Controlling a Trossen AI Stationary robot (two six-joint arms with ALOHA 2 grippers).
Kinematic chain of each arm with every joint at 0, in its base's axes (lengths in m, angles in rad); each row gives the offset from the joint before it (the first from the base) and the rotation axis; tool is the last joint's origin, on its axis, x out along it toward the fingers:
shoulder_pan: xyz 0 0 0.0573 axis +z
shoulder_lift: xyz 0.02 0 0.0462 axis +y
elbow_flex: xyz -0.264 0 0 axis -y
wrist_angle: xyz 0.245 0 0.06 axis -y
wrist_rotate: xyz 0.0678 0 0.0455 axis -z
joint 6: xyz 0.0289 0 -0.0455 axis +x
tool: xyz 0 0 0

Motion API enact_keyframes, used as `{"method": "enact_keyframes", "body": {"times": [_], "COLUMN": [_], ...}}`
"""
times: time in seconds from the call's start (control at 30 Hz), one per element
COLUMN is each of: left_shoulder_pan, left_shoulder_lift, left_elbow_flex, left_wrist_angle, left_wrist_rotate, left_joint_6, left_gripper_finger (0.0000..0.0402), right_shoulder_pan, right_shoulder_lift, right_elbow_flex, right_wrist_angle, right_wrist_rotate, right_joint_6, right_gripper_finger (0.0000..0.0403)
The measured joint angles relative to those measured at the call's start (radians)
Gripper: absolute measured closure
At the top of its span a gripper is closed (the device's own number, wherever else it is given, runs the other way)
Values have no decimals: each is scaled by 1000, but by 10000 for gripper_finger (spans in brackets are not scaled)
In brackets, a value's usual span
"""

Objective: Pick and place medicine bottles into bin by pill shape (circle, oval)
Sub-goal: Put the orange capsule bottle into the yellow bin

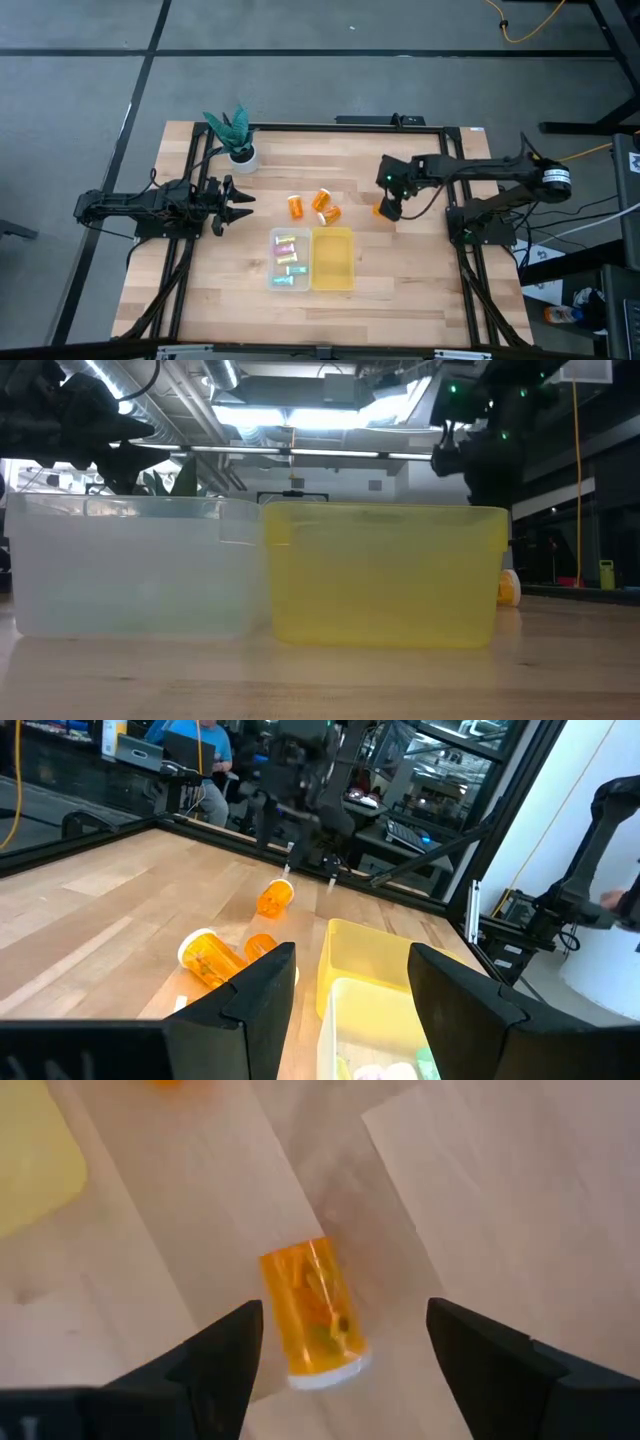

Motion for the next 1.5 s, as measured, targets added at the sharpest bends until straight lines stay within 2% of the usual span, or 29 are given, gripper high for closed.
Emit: {"method": "enact_keyframes", "body": {"times": [0.17, 0.5, 0.83, 1.03, 1.13, 1.4, 1.5], "left_shoulder_pan": [0, 0, 0, 0, 0, 0, 0], "left_shoulder_lift": [0, 0, 0, 0, 0, 0, 0], "left_elbow_flex": [0, 0, 0, 0, 0, 0, 0], "left_wrist_angle": [0, 0, 0, 0, 0, 0, 0], "left_wrist_rotate": [0, 0, 0, 0, 0, 0, 0], "left_joint_6": [0, 7, 7, 7, 7, 7, 7], "left_gripper_finger": [211, 211, 211, 211, 211, 211, 211], "right_shoulder_pan": [0, 0, 0, 0, 0, 1, 1], "right_shoulder_lift": [0, 16, 168, 207, 205, 204, 204], "right_elbow_flex": [-76, -133, -141, -141, -141, -113, -69], "right_wrist_angle": [132, 189, 236, 260, 260, 235, 209], "right_wrist_rotate": [-54, -79, -79, -76, -74, -82, -80], "right_joint_6": [-90, -98, -126, -85, -57, 24, 45], "right_gripper_finger": [118, 118, 118, 121, 139, 225, 239]}}
